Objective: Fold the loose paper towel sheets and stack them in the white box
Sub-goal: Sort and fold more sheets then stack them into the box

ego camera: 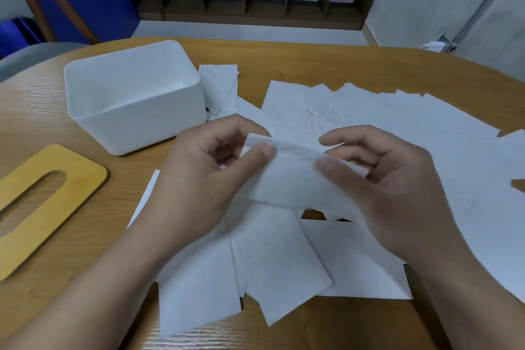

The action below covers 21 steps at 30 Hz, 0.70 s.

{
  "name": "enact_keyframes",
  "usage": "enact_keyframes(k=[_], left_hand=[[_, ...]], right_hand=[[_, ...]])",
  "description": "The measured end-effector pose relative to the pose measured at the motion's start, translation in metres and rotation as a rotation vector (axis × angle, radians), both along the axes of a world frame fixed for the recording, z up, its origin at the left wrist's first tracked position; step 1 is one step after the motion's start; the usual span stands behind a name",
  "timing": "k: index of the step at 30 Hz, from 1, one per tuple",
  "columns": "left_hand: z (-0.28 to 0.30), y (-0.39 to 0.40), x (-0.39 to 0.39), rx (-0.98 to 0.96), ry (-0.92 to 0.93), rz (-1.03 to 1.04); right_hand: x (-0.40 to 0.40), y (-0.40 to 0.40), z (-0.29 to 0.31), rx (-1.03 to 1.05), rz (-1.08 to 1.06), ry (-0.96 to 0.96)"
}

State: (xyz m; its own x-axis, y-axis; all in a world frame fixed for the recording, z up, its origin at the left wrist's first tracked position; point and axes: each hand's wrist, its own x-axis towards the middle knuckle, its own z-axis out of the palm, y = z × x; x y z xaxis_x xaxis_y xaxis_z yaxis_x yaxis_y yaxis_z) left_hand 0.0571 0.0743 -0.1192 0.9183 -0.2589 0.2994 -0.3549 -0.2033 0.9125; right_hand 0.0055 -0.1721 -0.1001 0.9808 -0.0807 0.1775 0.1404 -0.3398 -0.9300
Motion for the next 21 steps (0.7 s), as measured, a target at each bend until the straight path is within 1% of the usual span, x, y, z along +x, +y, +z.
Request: enact_keyframes(k=[2,4,6,9,12,13,19,21], left_hand=[[0.001,0.000,0.000,-0.058,0.082,0.021],[0.001,-0.001,0.000,-0.056,0.144,0.026],[-0.001,-0.004,-0.001,-0.013,0.156,0.034],[-0.006,-0.005,-0.001,0.078,0.145,0.056],[-0.011,-0.004,0.001,0.329,0.080,0.089],[-0.012,-0.003,0.000,0.379,0.058,0.107],[-0.005,-0.002,-0.004,0.471,-0.016,0.155],[-0.005,0.002,-0.002,0.517,-0.028,0.134]], right_hand=[[0.001,-0.005,0.002,0.063,-0.059,-0.001],[0.003,-0.010,0.000,0.037,-0.079,0.022],[0.005,-0.014,-0.005,-0.071,-0.088,0.021],[0.008,-0.019,-0.018,-0.275,-0.142,-0.037],[0.010,-0.020,-0.026,-0.461,-0.183,-0.082],[0.011,-0.020,-0.028,-0.524,-0.189,-0.100],[0.014,-0.021,-0.032,-0.784,-0.279,-0.216],[0.011,-0.013,-0.026,-0.806,-0.286,-0.259]])
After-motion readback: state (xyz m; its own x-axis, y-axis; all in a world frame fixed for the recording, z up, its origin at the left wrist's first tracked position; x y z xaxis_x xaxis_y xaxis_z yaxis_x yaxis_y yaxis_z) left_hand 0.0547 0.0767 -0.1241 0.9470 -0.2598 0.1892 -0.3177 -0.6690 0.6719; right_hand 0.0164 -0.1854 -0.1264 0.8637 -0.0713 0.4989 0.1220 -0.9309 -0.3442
